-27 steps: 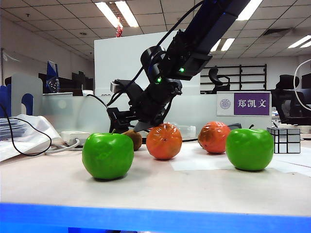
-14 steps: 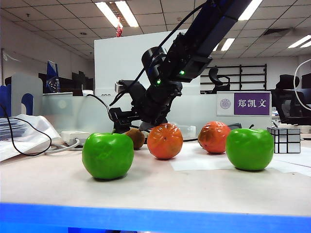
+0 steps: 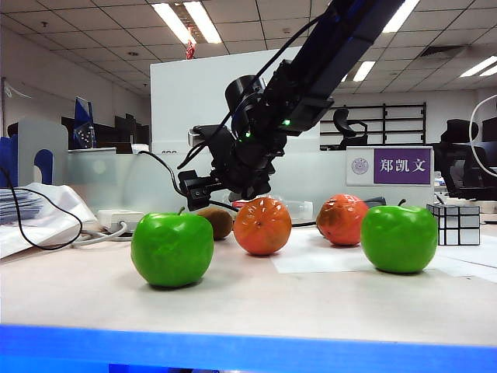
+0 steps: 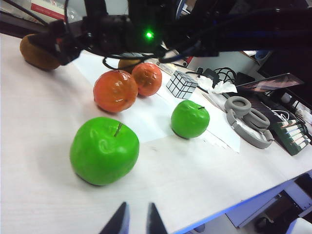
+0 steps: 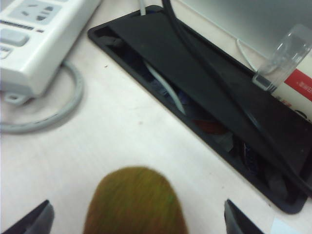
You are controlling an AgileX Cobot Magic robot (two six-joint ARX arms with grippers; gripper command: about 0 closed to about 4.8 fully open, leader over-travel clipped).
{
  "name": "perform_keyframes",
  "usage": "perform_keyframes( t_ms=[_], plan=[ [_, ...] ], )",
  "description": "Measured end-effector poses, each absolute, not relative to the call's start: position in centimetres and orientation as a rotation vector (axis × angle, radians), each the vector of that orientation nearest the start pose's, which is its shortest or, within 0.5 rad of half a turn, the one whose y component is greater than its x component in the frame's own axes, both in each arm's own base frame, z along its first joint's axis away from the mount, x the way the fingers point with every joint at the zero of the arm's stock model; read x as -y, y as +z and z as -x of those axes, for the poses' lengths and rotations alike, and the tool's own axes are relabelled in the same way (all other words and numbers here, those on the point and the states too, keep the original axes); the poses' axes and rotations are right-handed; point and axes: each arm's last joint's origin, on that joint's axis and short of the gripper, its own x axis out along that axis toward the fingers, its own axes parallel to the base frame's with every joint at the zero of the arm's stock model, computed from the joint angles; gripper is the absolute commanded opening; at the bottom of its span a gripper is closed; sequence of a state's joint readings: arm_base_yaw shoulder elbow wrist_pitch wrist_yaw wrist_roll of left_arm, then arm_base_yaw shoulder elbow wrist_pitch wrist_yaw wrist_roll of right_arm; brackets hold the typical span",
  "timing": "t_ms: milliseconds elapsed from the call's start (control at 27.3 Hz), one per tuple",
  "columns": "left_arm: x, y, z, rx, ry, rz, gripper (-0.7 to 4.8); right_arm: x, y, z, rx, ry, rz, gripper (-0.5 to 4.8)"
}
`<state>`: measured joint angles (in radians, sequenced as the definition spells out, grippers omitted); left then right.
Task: Put the same fruits together.
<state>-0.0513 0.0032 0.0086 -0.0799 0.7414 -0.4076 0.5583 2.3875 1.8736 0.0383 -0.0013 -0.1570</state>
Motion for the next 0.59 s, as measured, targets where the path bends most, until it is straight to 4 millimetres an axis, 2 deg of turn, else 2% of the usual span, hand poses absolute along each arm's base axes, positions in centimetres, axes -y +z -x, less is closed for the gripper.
perform_keyframes(
  t_ms=[183,512,549,586],
  plan=[
    [2.4,15.9,-8.8,-0.235,-0.778,0.411,0.62,-28.9,16.3,-46.8,-0.471,0.581,0.285,4.79],
    [2.4,15.9,-8.8,-0.236,-0.782,0.412,0.62,-28.9,15.2,-46.6,-0.545,0.593,0.276,4.79],
    [2.4,15.9,-8.8,-0.236,-0.782,0.412,0.62,-28.9,15.1,-46.6,-0.548,0.593,0.277,4.44],
    [2.4,15.9,-8.8,-0.236,-0.782,0.412,0.62,-28.9,15.0,-46.6,-0.552,0.593,0.278,3.64]
  ],
)
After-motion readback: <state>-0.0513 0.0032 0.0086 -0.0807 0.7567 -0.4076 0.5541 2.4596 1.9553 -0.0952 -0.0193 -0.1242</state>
